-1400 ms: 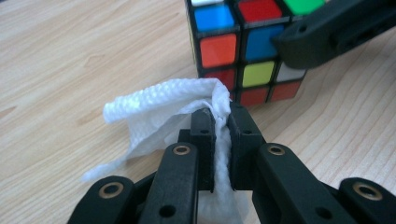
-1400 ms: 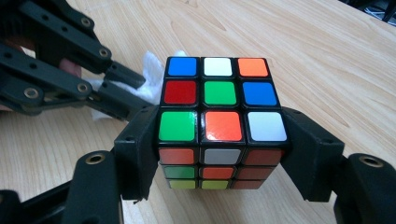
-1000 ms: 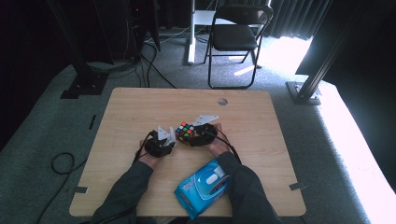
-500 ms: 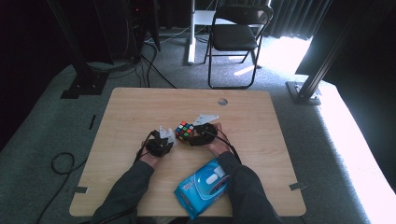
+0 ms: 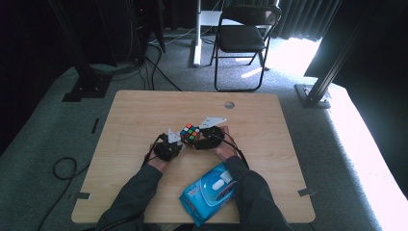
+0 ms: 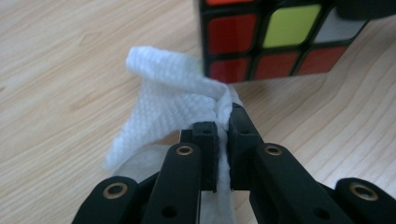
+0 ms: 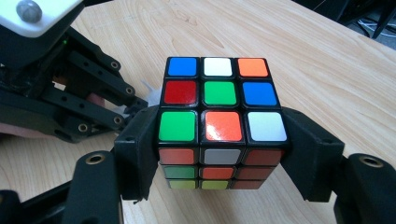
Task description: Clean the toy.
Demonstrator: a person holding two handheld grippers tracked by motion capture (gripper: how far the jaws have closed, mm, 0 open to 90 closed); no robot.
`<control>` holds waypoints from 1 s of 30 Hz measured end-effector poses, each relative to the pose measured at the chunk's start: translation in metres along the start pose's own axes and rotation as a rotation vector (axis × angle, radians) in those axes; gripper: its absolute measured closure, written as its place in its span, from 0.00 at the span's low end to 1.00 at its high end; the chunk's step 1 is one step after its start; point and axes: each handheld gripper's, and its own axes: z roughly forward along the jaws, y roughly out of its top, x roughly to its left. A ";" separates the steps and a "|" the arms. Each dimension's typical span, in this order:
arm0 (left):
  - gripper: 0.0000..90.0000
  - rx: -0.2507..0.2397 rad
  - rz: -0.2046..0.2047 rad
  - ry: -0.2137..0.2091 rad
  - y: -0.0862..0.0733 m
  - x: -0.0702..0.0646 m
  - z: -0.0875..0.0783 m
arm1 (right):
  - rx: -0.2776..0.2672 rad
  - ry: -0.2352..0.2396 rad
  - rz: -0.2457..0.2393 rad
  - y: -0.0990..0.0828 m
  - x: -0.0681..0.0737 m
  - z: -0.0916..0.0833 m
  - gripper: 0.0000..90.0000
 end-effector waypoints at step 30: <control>0.94 -0.097 0.102 -0.057 0.006 -0.024 0.003 | -0.040 0.021 0.053 0.003 -0.004 -0.005 0.38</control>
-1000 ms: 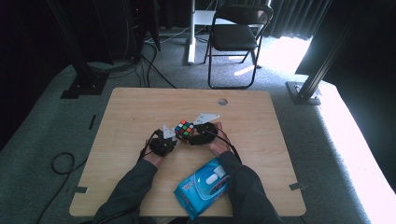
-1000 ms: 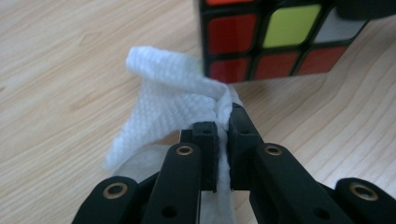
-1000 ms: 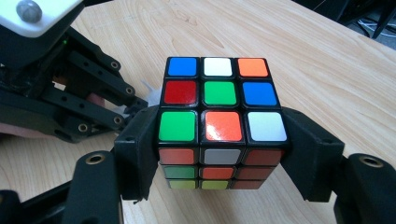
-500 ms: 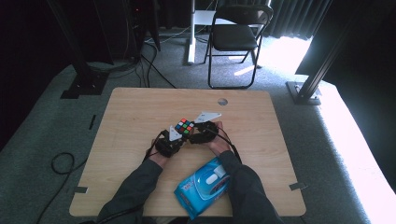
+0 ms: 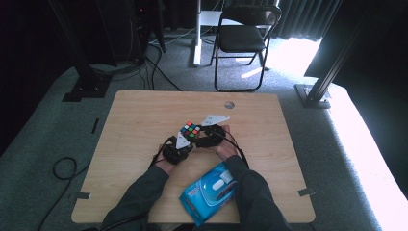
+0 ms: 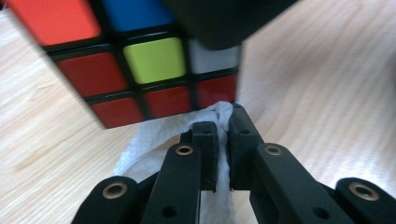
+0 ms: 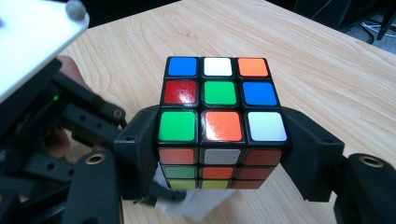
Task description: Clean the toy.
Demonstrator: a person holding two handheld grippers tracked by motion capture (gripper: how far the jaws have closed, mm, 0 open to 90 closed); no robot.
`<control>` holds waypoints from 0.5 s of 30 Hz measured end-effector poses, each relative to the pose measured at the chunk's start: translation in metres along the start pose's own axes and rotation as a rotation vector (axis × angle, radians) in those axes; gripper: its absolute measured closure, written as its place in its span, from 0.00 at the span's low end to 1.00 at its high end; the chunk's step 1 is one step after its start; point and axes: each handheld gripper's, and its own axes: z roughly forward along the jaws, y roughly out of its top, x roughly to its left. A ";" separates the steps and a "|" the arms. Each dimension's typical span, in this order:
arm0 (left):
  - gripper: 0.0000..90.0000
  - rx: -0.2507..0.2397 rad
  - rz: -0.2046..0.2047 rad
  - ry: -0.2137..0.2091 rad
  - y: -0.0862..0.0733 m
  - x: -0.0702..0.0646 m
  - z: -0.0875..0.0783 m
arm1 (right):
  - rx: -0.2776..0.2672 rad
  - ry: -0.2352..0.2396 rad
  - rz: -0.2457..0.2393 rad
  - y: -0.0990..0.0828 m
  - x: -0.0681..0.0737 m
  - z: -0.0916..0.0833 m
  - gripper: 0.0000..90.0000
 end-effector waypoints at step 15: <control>0.93 0.003 -0.052 0.082 -0.003 0.016 -0.003 | -0.009 0.005 0.002 0.001 0.000 0.000 0.38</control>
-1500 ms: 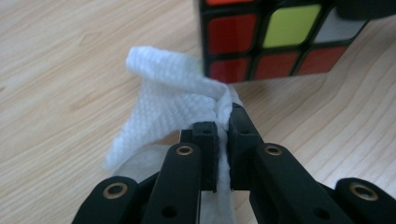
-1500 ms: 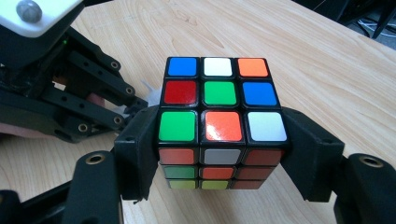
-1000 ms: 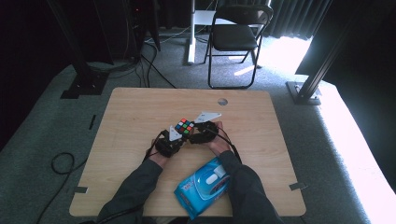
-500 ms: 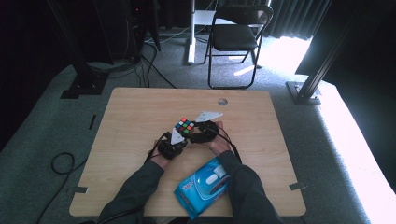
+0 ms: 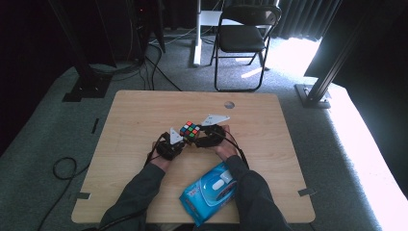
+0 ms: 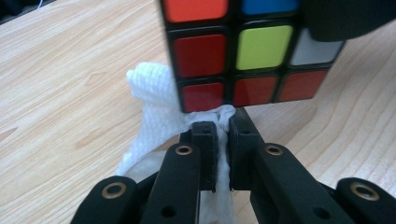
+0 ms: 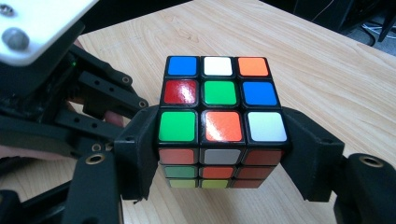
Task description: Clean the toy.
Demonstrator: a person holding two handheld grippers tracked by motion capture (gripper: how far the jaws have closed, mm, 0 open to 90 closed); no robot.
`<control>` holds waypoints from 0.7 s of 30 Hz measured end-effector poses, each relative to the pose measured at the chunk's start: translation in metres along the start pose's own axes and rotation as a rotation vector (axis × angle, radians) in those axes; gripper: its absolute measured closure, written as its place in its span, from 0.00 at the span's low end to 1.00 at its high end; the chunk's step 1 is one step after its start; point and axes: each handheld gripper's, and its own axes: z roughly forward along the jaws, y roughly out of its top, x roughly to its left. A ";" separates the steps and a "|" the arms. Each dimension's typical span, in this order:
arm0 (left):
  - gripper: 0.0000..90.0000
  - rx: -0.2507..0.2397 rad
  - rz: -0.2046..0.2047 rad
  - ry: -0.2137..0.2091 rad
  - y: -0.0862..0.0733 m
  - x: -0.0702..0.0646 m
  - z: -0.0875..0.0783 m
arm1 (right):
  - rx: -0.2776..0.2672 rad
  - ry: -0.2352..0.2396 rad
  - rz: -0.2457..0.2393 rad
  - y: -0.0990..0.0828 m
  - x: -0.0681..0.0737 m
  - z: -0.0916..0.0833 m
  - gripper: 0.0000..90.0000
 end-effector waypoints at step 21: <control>0.93 -0.029 0.008 -0.019 -0.003 -0.006 -0.001 | -0.010 0.012 0.015 -0.001 -0.002 0.002 0.38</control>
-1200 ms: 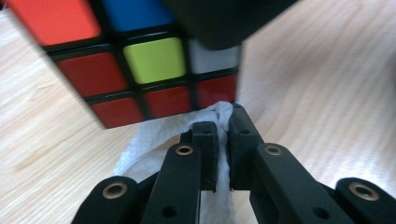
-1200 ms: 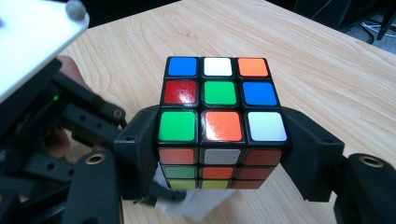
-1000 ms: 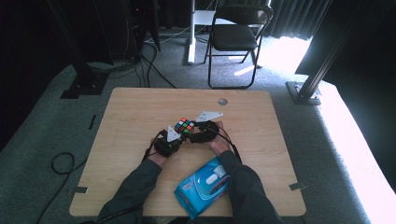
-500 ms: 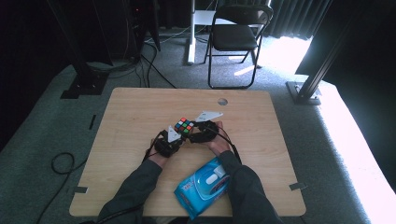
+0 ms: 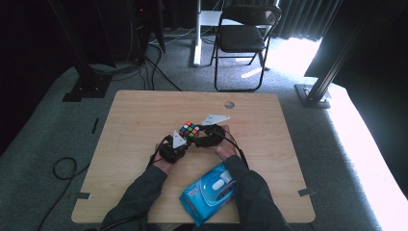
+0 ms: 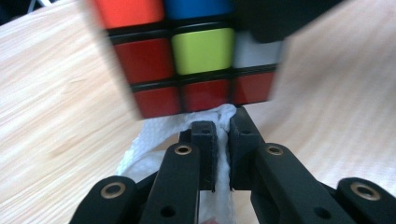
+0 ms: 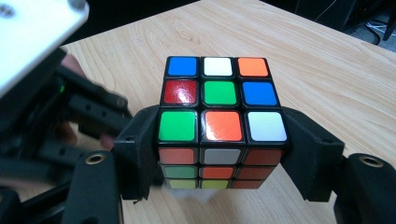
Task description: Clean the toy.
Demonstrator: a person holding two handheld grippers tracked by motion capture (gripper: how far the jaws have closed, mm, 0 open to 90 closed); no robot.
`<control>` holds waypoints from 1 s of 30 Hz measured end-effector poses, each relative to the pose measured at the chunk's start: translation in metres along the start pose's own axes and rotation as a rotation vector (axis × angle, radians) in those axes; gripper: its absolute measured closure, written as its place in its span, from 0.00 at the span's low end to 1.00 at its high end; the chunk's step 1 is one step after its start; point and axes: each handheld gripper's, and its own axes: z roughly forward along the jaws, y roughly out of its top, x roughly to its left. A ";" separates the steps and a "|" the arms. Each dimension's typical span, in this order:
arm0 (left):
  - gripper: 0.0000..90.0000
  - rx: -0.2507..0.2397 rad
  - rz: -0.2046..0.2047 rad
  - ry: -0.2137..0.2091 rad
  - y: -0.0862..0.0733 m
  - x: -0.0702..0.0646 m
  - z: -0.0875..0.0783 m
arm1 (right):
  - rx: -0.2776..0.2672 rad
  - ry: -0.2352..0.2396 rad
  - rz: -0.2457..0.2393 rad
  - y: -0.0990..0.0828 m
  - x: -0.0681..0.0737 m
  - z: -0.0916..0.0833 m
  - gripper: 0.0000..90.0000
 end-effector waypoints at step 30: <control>0.88 0.015 -0.129 0.134 -0.015 0.049 -0.021 | 0.094 -0.046 -0.009 -0.011 -0.006 0.011 0.38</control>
